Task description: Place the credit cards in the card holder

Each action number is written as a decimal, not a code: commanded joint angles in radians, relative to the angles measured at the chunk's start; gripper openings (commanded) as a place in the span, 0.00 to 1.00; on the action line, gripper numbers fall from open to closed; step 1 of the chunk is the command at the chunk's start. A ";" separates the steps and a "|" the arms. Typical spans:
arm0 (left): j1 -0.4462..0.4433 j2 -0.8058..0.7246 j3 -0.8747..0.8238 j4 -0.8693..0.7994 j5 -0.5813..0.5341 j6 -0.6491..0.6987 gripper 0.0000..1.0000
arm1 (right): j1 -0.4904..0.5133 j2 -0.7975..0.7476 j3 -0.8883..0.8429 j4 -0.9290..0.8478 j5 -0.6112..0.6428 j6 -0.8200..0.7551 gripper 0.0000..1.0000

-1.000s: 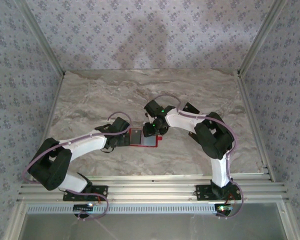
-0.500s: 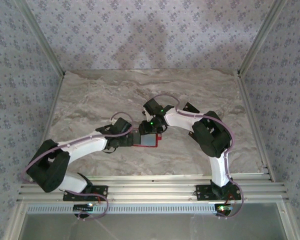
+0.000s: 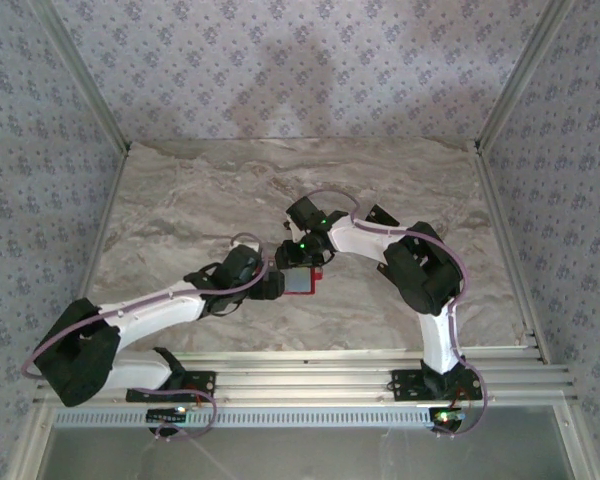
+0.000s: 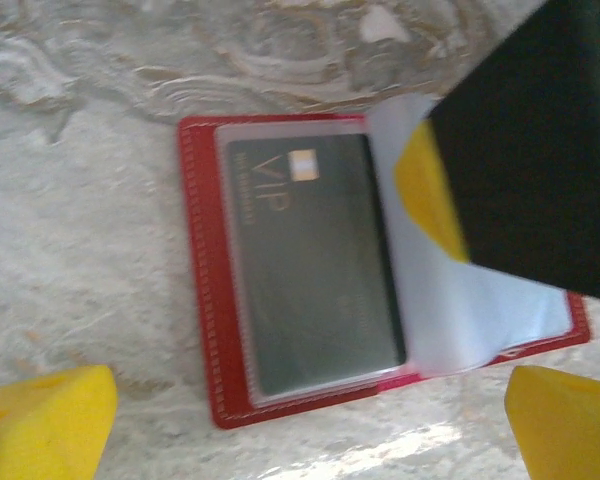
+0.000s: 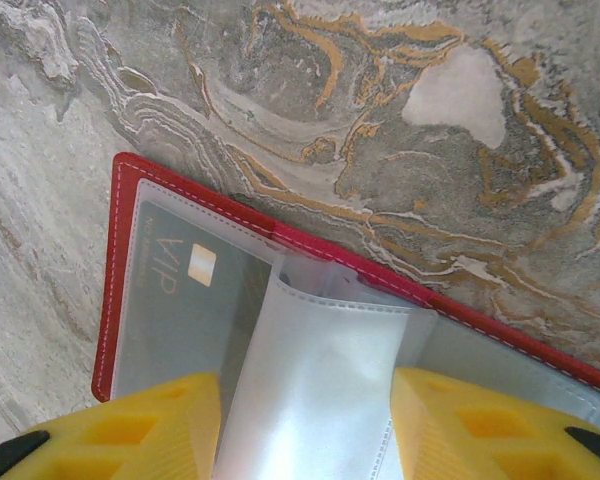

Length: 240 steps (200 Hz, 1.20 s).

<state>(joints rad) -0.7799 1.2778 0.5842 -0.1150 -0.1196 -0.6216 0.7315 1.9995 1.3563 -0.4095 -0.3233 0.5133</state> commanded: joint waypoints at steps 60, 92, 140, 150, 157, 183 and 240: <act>-0.022 0.172 0.095 0.062 -0.008 0.063 1.00 | -0.008 0.016 -0.014 0.005 -0.026 0.020 0.50; -0.023 0.218 0.113 0.031 -0.057 0.060 1.00 | -0.011 0.012 -0.013 0.009 -0.035 0.020 0.50; -0.027 0.263 0.108 0.012 -0.091 0.057 0.99 | -0.023 -0.025 -0.022 0.013 -0.045 0.026 0.50; -0.028 0.267 0.102 0.013 -0.093 0.054 0.99 | -0.028 -0.046 -0.031 0.017 -0.044 0.030 0.50; -0.027 0.268 0.100 0.015 -0.097 0.052 0.99 | -0.033 -0.062 -0.041 0.022 -0.042 0.034 0.51; -0.028 0.271 0.095 0.020 -0.100 0.046 0.99 | -0.047 -0.108 -0.076 0.038 -0.037 0.049 0.52; -0.027 0.269 0.088 0.020 -0.106 0.043 0.99 | -0.050 -0.101 -0.116 0.070 -0.044 0.070 0.52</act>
<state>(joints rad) -0.8062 1.5280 0.6762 -0.0769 -0.1959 -0.5728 0.6819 1.9072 1.2633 -0.3515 -0.3565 0.5583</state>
